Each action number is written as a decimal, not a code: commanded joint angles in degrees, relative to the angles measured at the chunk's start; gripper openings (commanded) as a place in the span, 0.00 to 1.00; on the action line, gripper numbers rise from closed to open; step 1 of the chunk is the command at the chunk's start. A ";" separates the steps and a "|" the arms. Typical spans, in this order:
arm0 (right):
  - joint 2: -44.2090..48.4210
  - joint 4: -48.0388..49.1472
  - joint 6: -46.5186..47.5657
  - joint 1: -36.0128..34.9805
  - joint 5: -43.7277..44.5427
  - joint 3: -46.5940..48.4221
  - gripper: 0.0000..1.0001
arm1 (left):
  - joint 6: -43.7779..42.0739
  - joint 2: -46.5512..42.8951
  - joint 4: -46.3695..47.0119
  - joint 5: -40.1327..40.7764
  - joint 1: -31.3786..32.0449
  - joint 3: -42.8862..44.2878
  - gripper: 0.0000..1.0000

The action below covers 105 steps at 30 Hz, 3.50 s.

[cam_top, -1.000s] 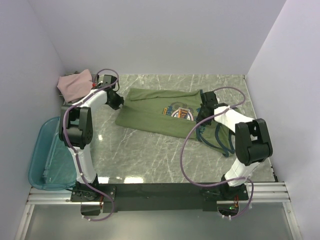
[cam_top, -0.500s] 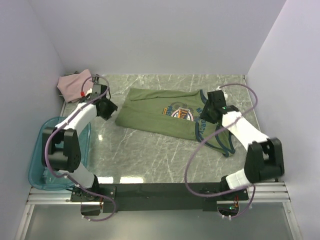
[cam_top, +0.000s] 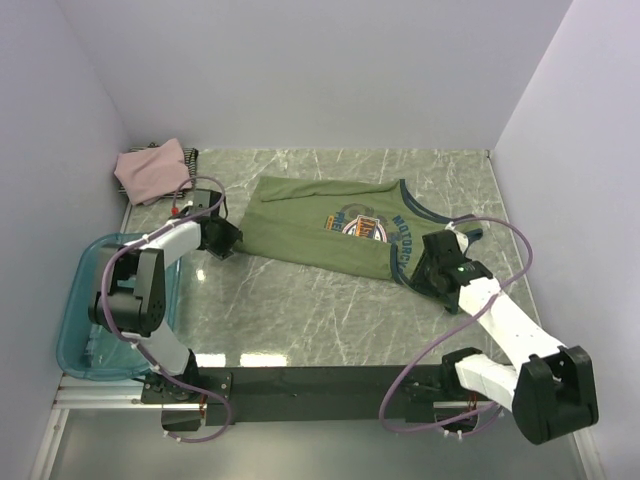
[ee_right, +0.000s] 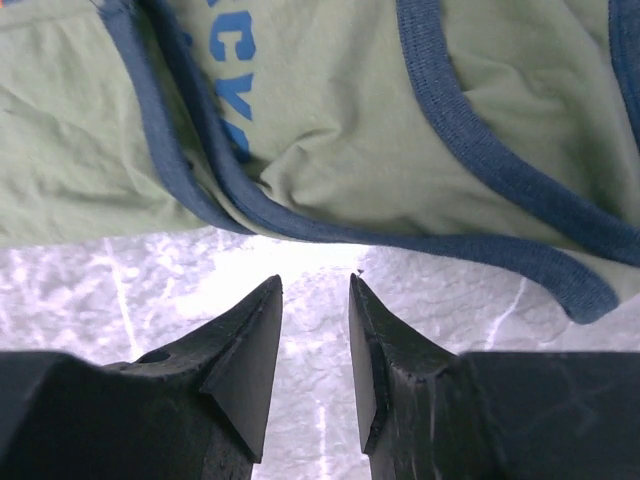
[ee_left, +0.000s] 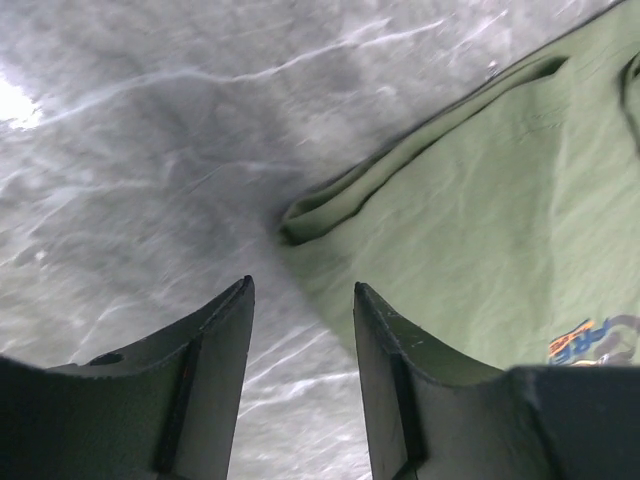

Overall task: Fold and stack the tank tops
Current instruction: Fold the tank top

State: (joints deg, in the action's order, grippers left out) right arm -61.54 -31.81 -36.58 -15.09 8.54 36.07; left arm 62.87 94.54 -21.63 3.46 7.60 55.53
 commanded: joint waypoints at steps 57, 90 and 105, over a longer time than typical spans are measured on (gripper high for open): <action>-2.36 -3.08 -15.19 -7.50 4.12 -5.22 0.45 | -0.73 10.40 -9.14 9.63 -13.48 14.87 0.01; -1.21 -4.66 -17.82 -4.42 4.65 -5.93 0.44 | -0.56 9.96 -9.22 10.60 -14.45 14.43 0.01; -1.48 -2.37 -16.77 -3.89 2.19 -7.69 0.00 | -0.47 10.05 -9.13 10.42 -14.54 14.26 0.01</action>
State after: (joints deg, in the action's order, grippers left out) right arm -63.72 -35.07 -52.99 -19.33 10.87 28.86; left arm 62.65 104.86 -31.48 13.19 -6.52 69.12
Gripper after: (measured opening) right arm 0.028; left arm 0.018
